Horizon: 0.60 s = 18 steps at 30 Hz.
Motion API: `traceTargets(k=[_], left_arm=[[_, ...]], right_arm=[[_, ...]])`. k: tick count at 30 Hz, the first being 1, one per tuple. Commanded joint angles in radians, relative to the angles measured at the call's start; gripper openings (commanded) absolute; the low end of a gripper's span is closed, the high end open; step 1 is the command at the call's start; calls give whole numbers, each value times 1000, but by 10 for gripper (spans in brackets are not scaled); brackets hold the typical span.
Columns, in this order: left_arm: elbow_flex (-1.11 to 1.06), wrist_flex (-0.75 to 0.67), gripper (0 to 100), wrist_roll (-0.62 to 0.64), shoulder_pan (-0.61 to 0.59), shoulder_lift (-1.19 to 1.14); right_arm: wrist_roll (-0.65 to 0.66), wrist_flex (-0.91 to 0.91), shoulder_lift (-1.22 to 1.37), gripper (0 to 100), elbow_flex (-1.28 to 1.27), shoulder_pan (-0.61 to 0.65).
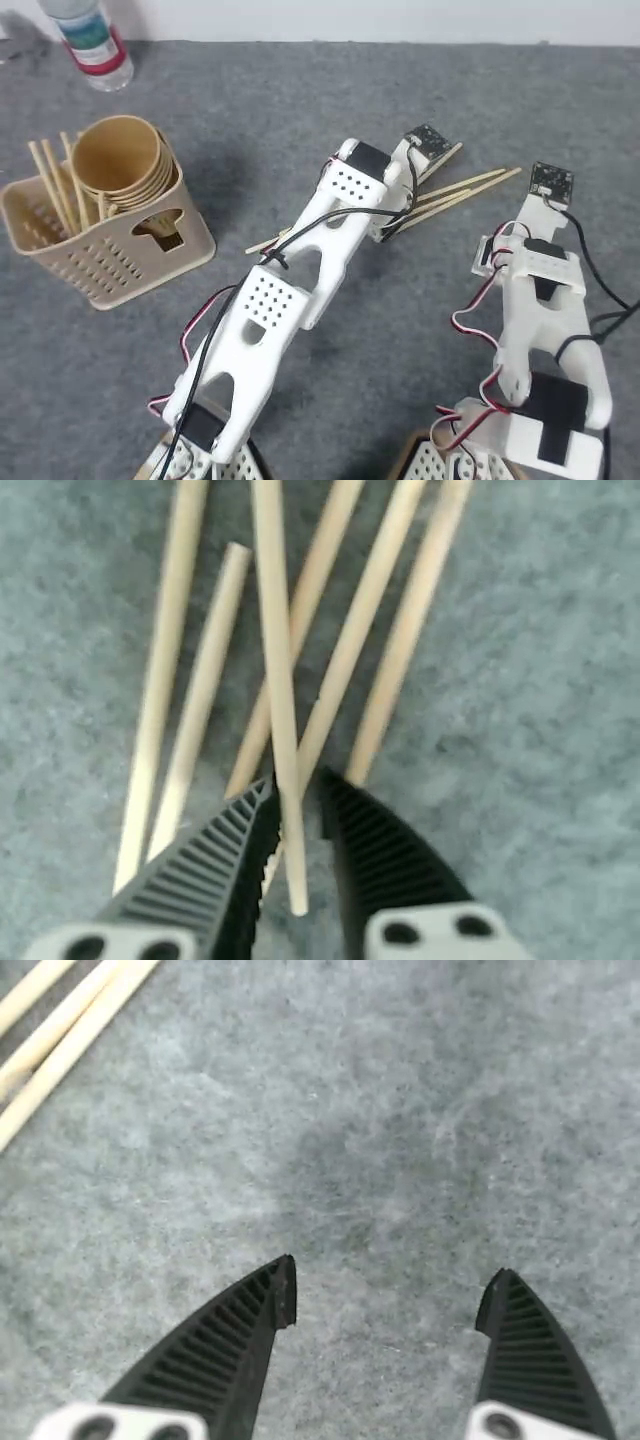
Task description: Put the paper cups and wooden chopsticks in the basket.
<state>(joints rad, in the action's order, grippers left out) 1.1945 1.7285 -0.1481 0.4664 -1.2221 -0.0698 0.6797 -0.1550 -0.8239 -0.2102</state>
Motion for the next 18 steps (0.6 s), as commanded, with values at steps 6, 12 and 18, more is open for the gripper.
traceTargets(k=[6, 12, 18], left_arm=[[25, 26, 11, -51, 43, 86], [24, 28, 11, -46, 41, 186], [24, 29, 11, 57, 15, 336]], right_arm=[[-8, -15, -42, 299, 3, 13], [-8, -16, -42, 299, 3, 13], [-8, -16, -42, 299, 3, 13]])
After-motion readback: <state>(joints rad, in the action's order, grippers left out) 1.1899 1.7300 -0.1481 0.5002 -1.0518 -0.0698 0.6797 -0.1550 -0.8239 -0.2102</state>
